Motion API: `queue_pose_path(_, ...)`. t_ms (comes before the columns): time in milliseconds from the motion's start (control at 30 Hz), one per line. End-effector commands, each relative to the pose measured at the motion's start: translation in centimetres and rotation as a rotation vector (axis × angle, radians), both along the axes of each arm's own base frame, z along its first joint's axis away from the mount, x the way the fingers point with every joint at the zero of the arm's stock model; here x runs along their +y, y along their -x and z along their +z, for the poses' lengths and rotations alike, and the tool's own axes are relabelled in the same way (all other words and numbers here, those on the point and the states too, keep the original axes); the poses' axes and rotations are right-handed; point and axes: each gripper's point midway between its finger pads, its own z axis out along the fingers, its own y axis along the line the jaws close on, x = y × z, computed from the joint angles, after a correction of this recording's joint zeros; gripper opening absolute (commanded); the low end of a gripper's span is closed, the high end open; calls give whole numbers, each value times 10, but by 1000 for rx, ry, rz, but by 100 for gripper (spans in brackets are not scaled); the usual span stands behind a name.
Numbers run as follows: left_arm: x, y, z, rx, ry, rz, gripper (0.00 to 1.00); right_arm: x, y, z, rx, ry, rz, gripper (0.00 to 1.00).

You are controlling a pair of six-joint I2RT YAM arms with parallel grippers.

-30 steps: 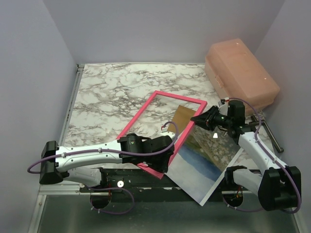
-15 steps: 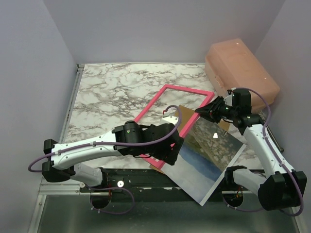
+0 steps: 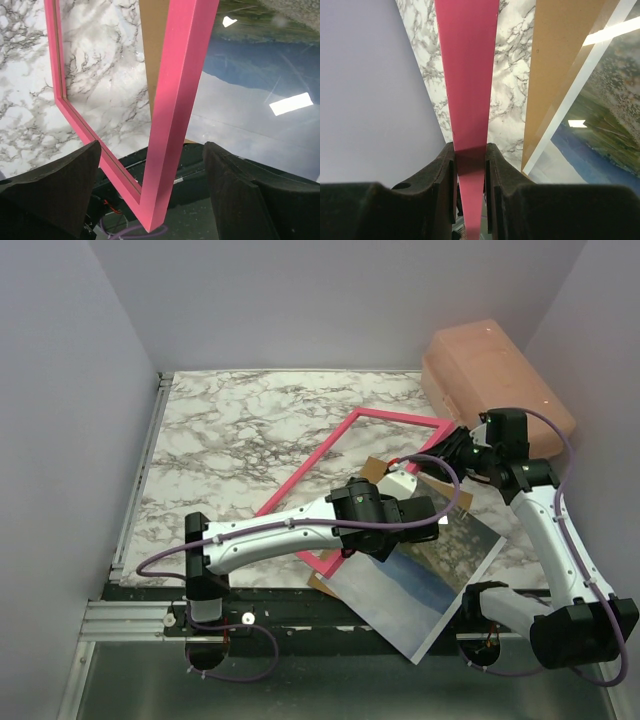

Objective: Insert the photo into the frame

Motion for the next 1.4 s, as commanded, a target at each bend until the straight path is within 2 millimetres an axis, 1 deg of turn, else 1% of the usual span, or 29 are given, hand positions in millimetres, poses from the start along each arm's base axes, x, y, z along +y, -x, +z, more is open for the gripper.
queue_pose_path(0,10,-14,6,-114,-123,-19,79,5,4,12,1,-42,22,1)
queue_pose_path(100,9,-14,-5,-121,-178,-36,64,6,5,12,0,-46,26,1)
queue_pose_path(133,10,-14,-9,-122,-196,-37,62,7,5,12,2,-51,27,1)
queue_pose_path(200,11,-13,-15,-126,-230,-42,61,8,6,9,6,-57,28,1)
queue_pose_path(233,11,-13,-17,-127,-244,-44,59,8,6,7,11,-61,27,1)
queue_pose_path(333,12,-11,-22,-133,-273,-49,59,9,8,3,20,-75,31,1)
queue_pose_path(467,12,-9,-29,-137,-299,-55,59,10,9,2,19,-82,31,1)
queue_pose_path(633,17,-9,-39,-145,-344,-56,58,13,9,3,15,-99,42,1)
queue_pose_path(667,19,-9,-40,-150,-354,-54,56,14,9,4,10,-112,45,1)
queue_pose_path(733,23,-9,-43,-156,-371,-50,48,16,10,4,7,-127,48,1)
queue_pose_path(867,30,-9,-45,-162,-381,-38,26,16,12,-2,12,-128,53,1)
queue_pose_path(1000,34,-10,-42,-167,-370,-30,14,19,13,-3,-4,-144,74,2)
queue_pose_path(1133,36,-9,-34,-168,-338,-26,2,21,15,1,-41,-157,95,7)
queue_pose_path(1167,36,-9,-31,-170,-330,-25,0,22,15,2,-47,-161,101,9)
queue_pose_path(1233,38,-11,-25,-173,-307,-19,0,23,16,3,-57,-171,112,22)
queue_pose_path(1267,40,-12,-21,-175,-292,-13,0,24,17,5,-64,-173,115,31)
queue_pose_path(1300,41,-13,-17,-175,-277,-6,0,24,17,6,-73,-174,119,44)
queue_pose_path(1367,45,-16,-8,-177,-248,5,0,24,18,9,-86,-175,124,65)
